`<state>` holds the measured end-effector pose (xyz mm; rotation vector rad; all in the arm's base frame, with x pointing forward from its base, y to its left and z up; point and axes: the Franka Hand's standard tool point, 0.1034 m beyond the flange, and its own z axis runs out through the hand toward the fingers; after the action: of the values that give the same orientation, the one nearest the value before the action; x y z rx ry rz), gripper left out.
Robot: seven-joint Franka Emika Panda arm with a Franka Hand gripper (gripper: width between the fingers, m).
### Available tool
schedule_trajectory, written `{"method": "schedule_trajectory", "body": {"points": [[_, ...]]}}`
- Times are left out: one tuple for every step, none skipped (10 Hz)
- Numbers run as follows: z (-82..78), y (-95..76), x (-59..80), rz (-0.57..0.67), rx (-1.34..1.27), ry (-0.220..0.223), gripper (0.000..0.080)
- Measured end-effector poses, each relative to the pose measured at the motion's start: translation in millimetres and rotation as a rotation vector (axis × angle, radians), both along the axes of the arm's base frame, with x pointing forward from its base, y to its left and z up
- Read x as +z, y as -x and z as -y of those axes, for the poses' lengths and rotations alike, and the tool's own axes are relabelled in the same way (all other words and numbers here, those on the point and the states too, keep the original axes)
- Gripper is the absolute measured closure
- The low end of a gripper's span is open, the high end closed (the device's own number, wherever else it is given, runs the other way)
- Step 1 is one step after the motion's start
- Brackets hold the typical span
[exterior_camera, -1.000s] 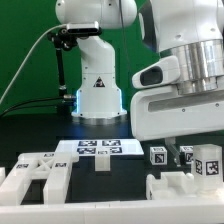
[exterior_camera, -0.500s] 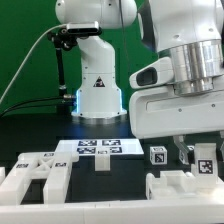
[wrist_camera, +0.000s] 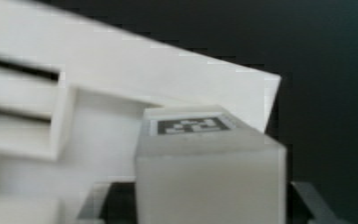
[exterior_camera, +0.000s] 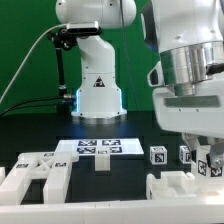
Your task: Assemble chair
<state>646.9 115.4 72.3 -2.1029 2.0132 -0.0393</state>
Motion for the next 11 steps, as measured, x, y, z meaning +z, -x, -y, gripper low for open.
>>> {"method": "schedule_trajectory", "body": {"points": [[0.8, 1.7, -0.4, 0.000, -0.083, -0.026, 0.0507], [-0.1, 1.6, -0.1, -0.005, -0.116, -0.033, 0.0507], [0.0, 1.6, -0.1, 0.001, -0.076, -0.026, 0.0507], [-0.6, 1.9, -0.6, 0.001, -0.066, -0.024, 0.0406], [-3.4, 2.9, -1.2, 0.017, 0.126, 0.011, 0.0275], [-1.8, 1.8, -2.3, 0.053, 0.347, 0.052, 0.0275], [1.4, 2.1, -6.0, 0.083, 0.508, 0.083, 0.0178], [0.5, 1.8, -5.6, 0.086, 0.527, 0.087, 0.0156], [0.8, 1.8, -5.8, 0.096, 0.595, 0.101, 0.0156], [1.1, 1.8, -5.8, 0.105, 0.652, 0.112, 0.0151], [-1.5, 3.4, -6.0, 0.100, 0.827, 0.146, 0.0151]]}}
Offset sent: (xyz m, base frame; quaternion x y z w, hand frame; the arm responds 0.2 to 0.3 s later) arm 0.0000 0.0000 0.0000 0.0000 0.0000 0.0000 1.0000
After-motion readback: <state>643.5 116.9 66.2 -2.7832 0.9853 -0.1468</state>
